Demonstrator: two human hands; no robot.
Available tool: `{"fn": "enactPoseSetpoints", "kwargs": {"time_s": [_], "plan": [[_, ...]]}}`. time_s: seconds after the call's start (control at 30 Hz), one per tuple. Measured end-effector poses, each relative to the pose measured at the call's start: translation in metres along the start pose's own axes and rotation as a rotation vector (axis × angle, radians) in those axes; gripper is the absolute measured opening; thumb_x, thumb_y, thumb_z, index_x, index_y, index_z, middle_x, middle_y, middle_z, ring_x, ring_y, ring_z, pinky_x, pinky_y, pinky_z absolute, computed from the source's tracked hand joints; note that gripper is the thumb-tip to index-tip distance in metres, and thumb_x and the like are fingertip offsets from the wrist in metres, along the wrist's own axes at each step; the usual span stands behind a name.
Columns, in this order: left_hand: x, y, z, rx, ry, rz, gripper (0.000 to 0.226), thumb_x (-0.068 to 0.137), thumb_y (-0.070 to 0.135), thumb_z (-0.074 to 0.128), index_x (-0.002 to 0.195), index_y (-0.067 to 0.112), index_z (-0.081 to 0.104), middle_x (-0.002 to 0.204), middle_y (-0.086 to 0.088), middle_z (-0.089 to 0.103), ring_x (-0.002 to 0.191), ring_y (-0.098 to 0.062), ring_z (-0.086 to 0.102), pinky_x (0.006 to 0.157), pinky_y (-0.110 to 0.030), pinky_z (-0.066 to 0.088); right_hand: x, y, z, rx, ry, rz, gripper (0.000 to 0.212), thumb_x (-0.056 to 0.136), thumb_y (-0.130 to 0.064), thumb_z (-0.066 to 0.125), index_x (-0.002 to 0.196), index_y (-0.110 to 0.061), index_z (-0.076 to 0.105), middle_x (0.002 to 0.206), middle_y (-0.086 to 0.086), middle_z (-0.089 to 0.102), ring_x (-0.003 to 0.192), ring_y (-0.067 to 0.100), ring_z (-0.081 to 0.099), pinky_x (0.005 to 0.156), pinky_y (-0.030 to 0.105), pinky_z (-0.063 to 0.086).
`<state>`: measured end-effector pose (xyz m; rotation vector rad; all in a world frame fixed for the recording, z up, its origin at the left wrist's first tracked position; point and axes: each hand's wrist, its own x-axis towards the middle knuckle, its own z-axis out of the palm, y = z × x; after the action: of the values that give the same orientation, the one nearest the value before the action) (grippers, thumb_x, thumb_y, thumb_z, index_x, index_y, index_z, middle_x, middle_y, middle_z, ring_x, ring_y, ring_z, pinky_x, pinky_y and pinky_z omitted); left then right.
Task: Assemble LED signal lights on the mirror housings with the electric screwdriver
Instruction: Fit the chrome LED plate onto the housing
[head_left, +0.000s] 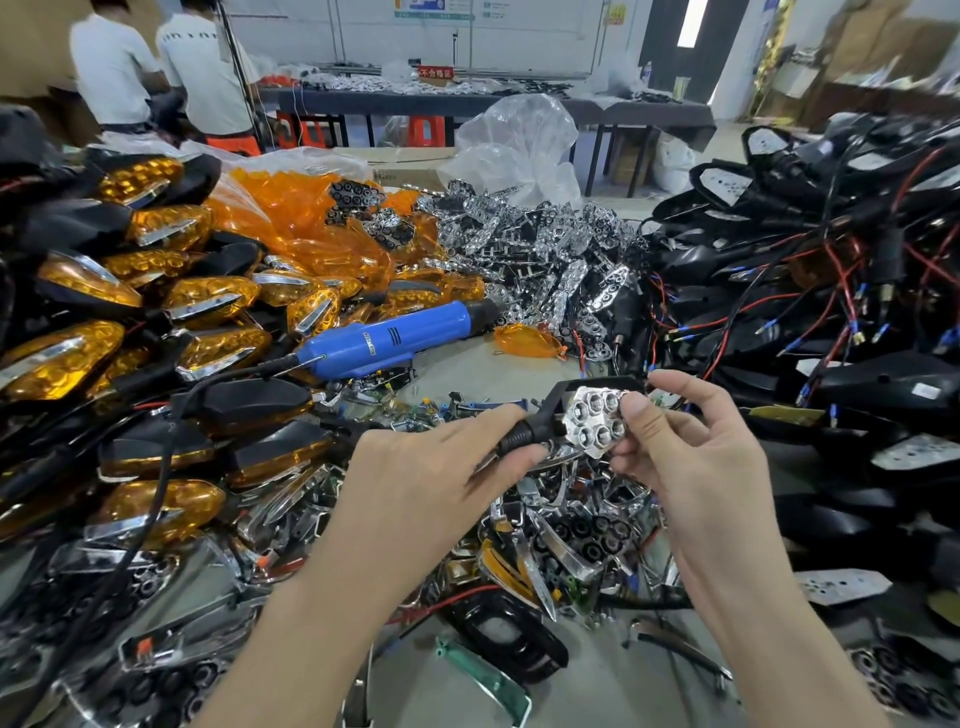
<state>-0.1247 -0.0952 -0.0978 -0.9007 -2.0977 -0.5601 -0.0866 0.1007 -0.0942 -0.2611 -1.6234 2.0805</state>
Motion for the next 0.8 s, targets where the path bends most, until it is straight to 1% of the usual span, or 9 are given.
{"fn": "enactPoseSetpoints", "kwargs": {"time_s": [0.1,0.23,0.4,0.43,0.53,0.6,0.7,0.77,0.8], "plan": [[0.0,0.0,0.0,-0.01,-0.004,0.0,0.036,0.098,0.05,0.054,0.103,0.022,0.076,0.068,0.013,0.068,0.051,-0.007,0.059,0.038,-0.029,0.045,0.0,0.003,0.001,0.0,0.018,-0.028,0.035,0.078,-0.026,0.074,0.11,-0.018,0.064,0.067,-0.004,0.067,0.058,0.008,0.065,0.056,0.019,0.055],[0.0,0.0,0.001,-0.001,-0.009,0.002,0.036,0.097,0.05,0.054,0.103,0.022,0.075,0.068,0.012,0.068,0.051,-0.008,0.06,0.038,-0.03,0.045,0.001,0.009,0.0,-0.021,0.028,-0.022,0.024,0.09,-0.018,0.071,0.114,-0.018,0.067,0.068,-0.005,0.069,0.058,0.007,0.064,0.058,0.017,0.055],[0.0,0.001,0.0,-0.015,-0.03,-0.004,0.037,0.099,0.051,0.052,0.103,0.022,0.075,0.066,0.011,0.067,0.051,-0.01,0.06,0.038,-0.031,0.045,-0.001,0.008,0.002,-0.045,0.051,-0.042,0.031,0.079,-0.032,0.072,0.109,-0.023,0.07,0.072,-0.006,0.072,0.059,0.006,0.064,0.058,0.017,0.055],[0.001,0.001,0.0,-0.012,-0.028,-0.004,0.038,0.098,0.051,0.051,0.102,0.022,0.075,0.064,0.011,0.066,0.05,-0.01,0.059,0.038,-0.031,0.045,-0.001,0.009,0.002,-0.051,0.058,-0.048,0.027,0.08,-0.032,0.072,0.106,-0.025,0.07,0.073,-0.007,0.072,0.059,0.005,0.064,0.058,0.016,0.055],[0.001,0.002,-0.001,-0.007,-0.034,-0.008,0.039,0.098,0.052,0.05,0.102,0.023,0.075,0.063,0.011,0.065,0.05,-0.009,0.059,0.038,-0.031,0.045,-0.001,0.014,0.0,-0.101,0.08,-0.081,0.011,0.091,-0.026,0.072,0.101,-0.028,0.072,0.071,-0.007,0.072,0.059,0.003,0.063,0.058,0.016,0.053],[0.001,0.002,-0.002,-0.027,-0.042,-0.01,0.038,0.098,0.052,0.05,0.101,0.023,0.075,0.063,0.012,0.065,0.051,-0.007,0.059,0.039,-0.029,0.045,-0.001,0.016,-0.002,-0.147,0.091,-0.09,0.006,0.094,-0.029,0.071,0.099,-0.03,0.072,0.07,-0.008,0.071,0.059,0.003,0.062,0.06,0.018,0.053],[0.0,0.003,-0.002,-0.054,-0.045,-0.015,0.036,0.096,0.051,0.053,0.1,0.022,0.075,0.059,0.013,0.062,0.048,-0.005,0.057,0.039,-0.028,0.046,0.0,0.015,0.001,-0.057,0.093,-0.021,0.005,0.094,-0.028,0.07,0.097,-0.026,0.073,0.083,-0.006,0.076,0.072,0.005,0.068,0.063,0.019,0.056],[0.001,0.003,-0.002,-0.053,-0.049,-0.034,0.037,0.097,0.051,0.051,0.1,0.022,0.075,0.059,0.014,0.061,0.048,-0.005,0.057,0.038,-0.029,0.046,0.0,0.014,0.004,0.023,0.068,0.049,0.016,0.089,-0.033,0.07,0.102,-0.023,0.071,0.095,-0.001,0.077,0.082,0.01,0.071,0.066,0.02,0.058],[0.001,0.003,-0.003,-0.053,-0.055,-0.049,0.037,0.097,0.051,0.051,0.101,0.023,0.074,0.059,0.014,0.061,0.048,-0.004,0.057,0.039,-0.03,0.046,-0.001,0.014,0.006,0.052,0.05,0.08,0.02,0.09,-0.033,0.068,0.105,-0.021,0.07,0.097,0.001,0.077,0.084,0.013,0.073,0.066,0.022,0.059]]}}
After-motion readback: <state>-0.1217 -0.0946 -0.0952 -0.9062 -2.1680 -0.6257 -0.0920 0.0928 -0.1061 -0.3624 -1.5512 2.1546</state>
